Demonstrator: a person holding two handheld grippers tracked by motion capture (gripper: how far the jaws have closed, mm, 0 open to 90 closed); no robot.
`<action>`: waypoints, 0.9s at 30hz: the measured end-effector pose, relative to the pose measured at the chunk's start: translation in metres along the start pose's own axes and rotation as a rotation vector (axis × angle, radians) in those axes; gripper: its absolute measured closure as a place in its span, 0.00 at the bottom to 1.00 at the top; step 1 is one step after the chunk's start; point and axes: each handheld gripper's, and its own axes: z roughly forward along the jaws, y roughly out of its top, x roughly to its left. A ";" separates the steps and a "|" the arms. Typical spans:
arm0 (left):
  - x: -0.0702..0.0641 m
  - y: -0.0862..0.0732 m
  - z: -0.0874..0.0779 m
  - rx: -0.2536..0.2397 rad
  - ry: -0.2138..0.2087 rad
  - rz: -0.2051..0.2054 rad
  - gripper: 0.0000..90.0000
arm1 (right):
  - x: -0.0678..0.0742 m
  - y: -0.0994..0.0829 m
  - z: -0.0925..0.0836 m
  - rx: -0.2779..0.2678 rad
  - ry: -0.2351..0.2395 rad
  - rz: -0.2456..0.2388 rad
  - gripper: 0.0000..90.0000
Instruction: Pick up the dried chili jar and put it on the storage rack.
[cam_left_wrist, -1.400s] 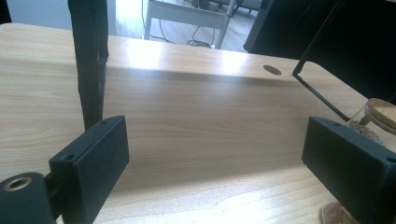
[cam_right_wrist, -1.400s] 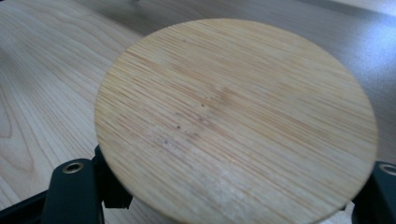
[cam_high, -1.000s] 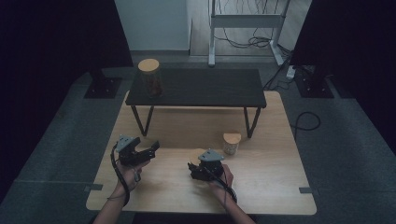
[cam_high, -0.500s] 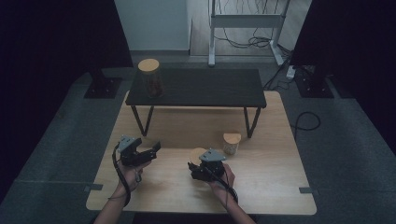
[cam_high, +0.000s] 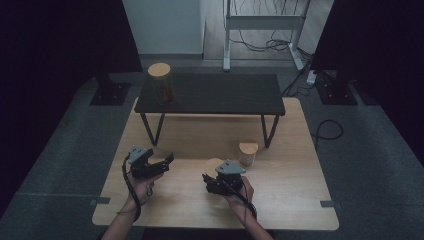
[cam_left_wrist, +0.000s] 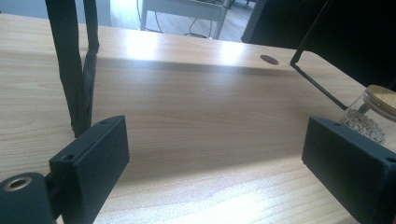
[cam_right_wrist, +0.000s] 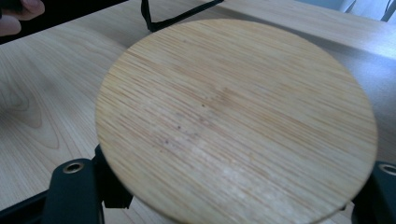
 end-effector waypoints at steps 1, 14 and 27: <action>0.000 0.000 0.000 0.001 -0.001 0.000 0.08 | 0.000 0.000 -0.001 -0.001 -0.001 0.001 0.28; -0.002 -0.001 0.002 0.012 -0.003 0.014 0.08 | -0.001 0.002 -0.012 -0.022 -0.012 -0.002 0.28; -0.004 -0.002 0.002 0.014 -0.004 0.023 0.08 | 0.000 0.006 -0.025 -0.059 -0.015 -0.011 0.28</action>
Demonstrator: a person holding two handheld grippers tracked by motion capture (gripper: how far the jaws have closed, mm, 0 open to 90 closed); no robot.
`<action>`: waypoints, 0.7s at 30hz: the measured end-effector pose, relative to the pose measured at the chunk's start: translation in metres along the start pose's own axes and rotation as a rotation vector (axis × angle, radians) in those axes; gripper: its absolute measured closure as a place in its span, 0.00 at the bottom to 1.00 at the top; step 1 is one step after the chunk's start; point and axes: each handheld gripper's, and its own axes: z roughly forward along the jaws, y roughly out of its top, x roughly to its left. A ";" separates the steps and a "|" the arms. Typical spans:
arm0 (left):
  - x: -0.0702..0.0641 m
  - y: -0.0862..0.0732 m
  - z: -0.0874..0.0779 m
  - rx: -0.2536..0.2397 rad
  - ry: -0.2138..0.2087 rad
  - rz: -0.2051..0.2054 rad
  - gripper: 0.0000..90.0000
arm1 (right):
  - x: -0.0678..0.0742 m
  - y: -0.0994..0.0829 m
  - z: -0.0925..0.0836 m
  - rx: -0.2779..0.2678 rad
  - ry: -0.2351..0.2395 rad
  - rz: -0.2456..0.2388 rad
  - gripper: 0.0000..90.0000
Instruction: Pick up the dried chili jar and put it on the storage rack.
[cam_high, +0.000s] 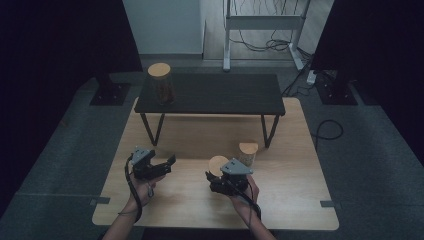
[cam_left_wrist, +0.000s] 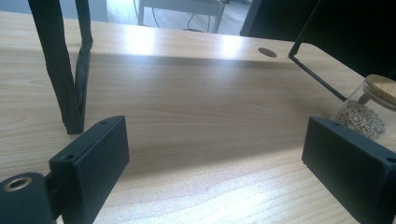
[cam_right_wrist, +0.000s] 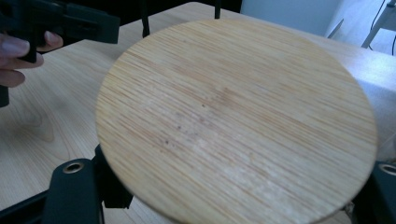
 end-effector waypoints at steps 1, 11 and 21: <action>0.000 0.000 0.000 0.000 0.000 0.001 0.08 | 0.000 0.001 -0.001 -0.001 0.000 -0.001 0.28; -0.001 0.000 0.001 0.003 0.001 0.004 0.08 | -0.001 0.003 -0.007 -0.018 -0.009 -0.006 0.28; -0.001 -0.001 0.001 0.004 -0.001 0.006 0.08 | -0.002 0.006 -0.010 -0.025 -0.010 -0.009 0.28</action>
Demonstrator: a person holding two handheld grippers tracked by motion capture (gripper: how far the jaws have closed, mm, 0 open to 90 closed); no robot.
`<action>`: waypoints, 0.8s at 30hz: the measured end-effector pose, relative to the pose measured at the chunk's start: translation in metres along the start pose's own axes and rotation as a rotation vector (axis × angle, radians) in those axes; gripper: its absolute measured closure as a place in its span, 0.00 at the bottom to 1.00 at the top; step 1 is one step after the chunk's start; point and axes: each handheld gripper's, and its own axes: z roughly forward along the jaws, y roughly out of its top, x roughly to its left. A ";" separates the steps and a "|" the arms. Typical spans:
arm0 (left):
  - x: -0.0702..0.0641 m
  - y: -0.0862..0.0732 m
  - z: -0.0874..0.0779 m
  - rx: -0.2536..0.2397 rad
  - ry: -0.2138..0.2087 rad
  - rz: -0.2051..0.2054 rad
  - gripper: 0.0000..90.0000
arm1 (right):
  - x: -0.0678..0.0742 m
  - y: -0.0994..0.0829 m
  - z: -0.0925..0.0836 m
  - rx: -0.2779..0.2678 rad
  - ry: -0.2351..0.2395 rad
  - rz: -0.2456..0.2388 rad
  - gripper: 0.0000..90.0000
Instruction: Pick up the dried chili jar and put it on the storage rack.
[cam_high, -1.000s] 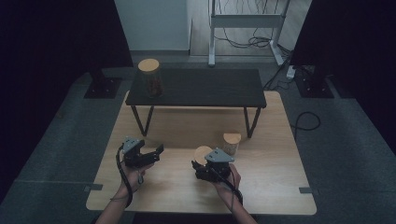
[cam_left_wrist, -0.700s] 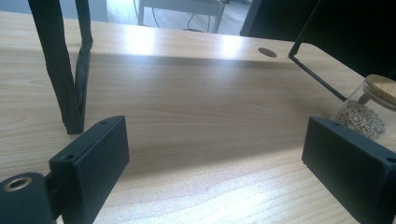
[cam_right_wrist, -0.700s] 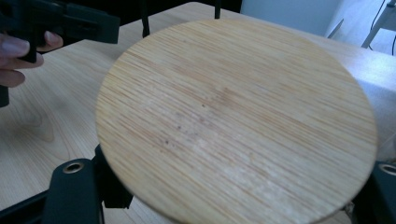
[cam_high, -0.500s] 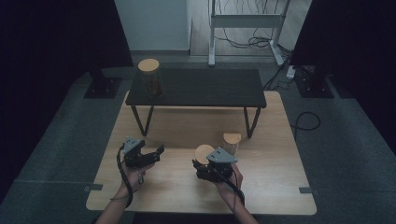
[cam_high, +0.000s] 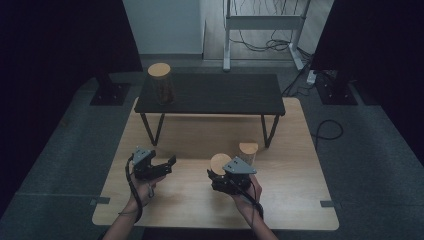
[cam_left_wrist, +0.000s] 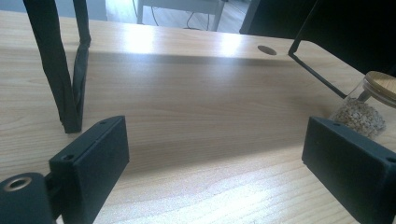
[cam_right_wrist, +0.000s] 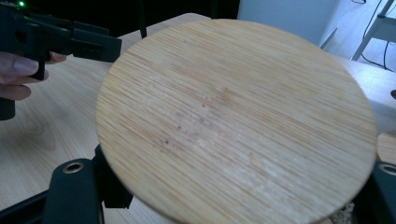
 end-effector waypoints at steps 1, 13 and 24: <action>0.000 0.000 0.000 0.001 0.000 0.000 0.08 | 0.000 0.001 0.000 -0.003 -0.001 -0.001 0.28; -0.002 0.000 0.002 0.008 -0.004 0.006 0.08 | -0.005 0.006 -0.009 -0.023 -0.009 0.003 0.28; 0.000 0.000 0.002 0.010 0.000 0.004 0.08 | -0.005 0.009 -0.009 -0.017 0.001 -0.001 0.28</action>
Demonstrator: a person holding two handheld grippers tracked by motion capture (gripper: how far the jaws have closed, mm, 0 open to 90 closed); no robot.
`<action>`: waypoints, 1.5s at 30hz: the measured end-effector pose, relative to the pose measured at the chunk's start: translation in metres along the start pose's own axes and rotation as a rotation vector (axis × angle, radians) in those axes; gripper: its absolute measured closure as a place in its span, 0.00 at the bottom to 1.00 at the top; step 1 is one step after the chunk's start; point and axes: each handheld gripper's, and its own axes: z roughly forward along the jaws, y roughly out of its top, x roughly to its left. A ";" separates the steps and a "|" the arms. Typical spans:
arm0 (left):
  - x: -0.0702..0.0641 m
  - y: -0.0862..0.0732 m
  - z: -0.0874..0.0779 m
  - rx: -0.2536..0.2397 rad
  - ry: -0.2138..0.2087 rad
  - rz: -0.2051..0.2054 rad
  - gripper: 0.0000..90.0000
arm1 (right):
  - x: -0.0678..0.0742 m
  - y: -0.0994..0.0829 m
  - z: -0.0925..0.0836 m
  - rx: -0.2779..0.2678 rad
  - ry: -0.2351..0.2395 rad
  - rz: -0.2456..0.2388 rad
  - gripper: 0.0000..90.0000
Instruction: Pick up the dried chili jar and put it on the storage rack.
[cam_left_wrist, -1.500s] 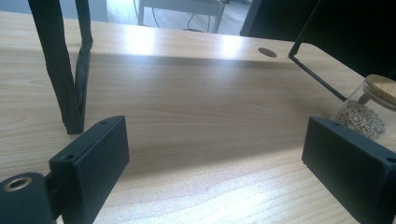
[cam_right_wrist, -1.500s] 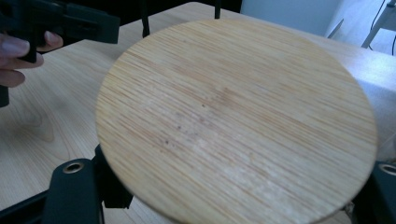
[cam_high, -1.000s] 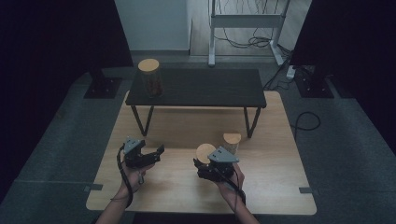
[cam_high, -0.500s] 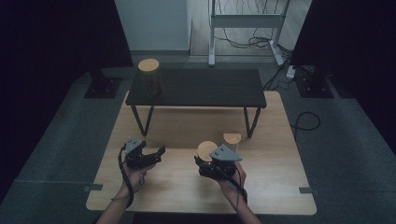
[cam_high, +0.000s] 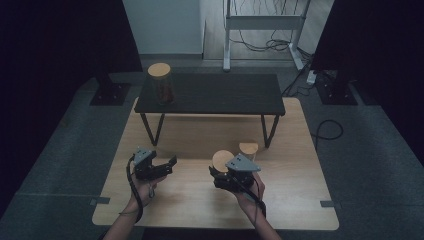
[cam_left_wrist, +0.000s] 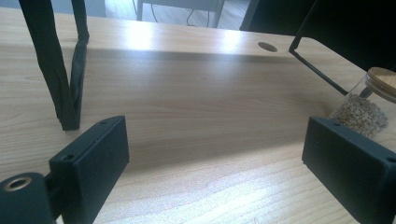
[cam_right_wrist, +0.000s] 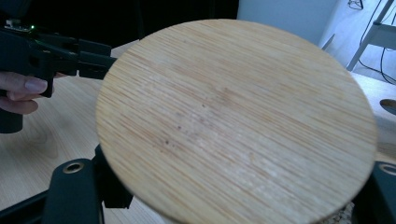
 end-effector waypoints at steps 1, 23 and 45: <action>0.000 0.000 0.000 0.000 0.000 -0.001 0.08 | 0.000 0.000 0.000 0.000 0.000 0.000 0.28; 0.002 0.001 -0.001 -0.005 0.004 -0.008 0.08 | 0.000 0.005 -0.002 -0.008 0.006 -0.003 0.28; 0.004 0.002 -0.005 -0.019 0.003 -0.016 0.08 | -0.005 0.028 -0.005 -0.007 -0.014 -0.020 0.28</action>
